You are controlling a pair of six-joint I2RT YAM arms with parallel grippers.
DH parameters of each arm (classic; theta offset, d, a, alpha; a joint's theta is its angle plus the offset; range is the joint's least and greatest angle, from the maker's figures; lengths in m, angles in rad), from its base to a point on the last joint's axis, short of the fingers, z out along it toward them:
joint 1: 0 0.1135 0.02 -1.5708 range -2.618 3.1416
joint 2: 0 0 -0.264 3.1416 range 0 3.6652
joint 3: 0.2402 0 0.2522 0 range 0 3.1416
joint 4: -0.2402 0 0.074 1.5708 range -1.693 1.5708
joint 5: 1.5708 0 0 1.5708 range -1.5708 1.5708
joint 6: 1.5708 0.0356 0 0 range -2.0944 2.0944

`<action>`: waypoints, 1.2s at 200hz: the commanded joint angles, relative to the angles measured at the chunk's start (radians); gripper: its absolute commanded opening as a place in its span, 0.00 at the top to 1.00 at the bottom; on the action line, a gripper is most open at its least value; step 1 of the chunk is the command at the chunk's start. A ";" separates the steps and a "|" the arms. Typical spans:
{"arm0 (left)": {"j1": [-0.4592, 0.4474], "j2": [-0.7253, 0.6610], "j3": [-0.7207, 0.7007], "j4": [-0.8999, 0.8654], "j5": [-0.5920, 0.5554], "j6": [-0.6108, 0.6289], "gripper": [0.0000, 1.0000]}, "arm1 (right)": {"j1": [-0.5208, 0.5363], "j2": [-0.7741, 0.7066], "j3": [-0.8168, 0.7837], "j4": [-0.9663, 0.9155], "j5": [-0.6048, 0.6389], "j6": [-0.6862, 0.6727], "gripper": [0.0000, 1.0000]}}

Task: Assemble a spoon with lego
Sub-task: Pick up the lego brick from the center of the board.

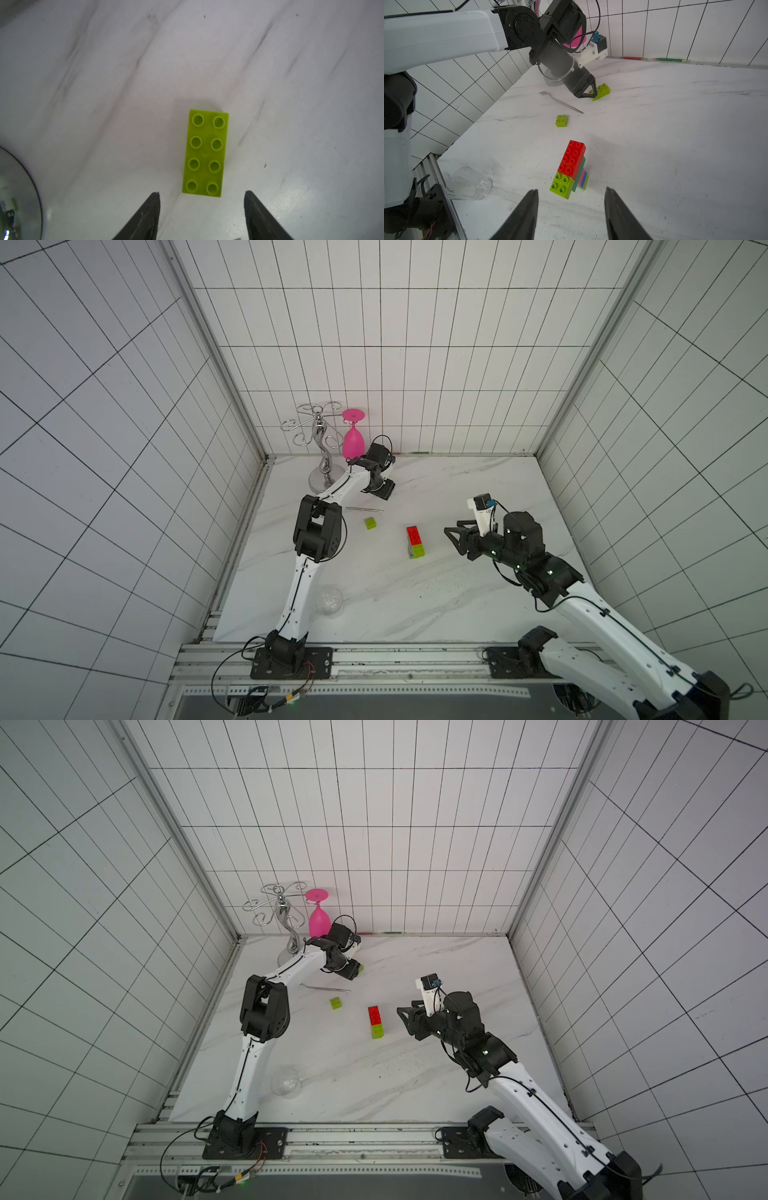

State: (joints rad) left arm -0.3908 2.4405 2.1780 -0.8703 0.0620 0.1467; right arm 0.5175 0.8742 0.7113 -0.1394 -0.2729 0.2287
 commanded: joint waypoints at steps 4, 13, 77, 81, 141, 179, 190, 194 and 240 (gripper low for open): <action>0.007 0.074 0.084 0.034 0.038 0.041 0.39 | -0.001 -0.014 -0.018 0.021 -0.023 0.011 0.46; 0.004 0.095 0.110 0.036 0.040 0.043 0.42 | -0.001 -0.015 -0.018 0.020 -0.026 0.011 0.46; -0.002 0.159 0.166 0.011 0.085 0.042 0.44 | -0.001 -0.016 -0.016 0.017 -0.043 0.018 0.46; -0.004 0.161 0.165 0.011 0.085 0.043 0.44 | -0.001 -0.015 -0.018 0.017 -0.044 0.018 0.46; -0.023 0.177 0.169 0.033 0.020 0.041 0.45 | 0.001 -0.011 -0.021 0.012 -0.053 0.023 0.46; -0.023 0.184 0.200 0.014 0.004 0.052 0.53 | 0.001 -0.007 -0.018 0.012 -0.063 0.024 0.47; -0.023 0.182 0.200 0.013 0.005 0.054 0.57 | 0.001 -0.006 -0.018 0.013 -0.064 0.026 0.47; -0.023 0.182 0.198 0.013 0.007 0.055 0.58 | 0.001 -0.005 -0.018 0.012 -0.066 0.026 0.47; -0.023 0.171 0.197 0.005 0.004 0.053 0.70 | 0.003 0.005 -0.020 0.012 -0.071 0.028 0.48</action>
State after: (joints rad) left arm -0.4149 2.5992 2.3539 -0.8574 0.0742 0.1955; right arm 0.5179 0.8738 0.7113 -0.1375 -0.3298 0.2485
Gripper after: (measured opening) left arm 0.324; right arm 0.523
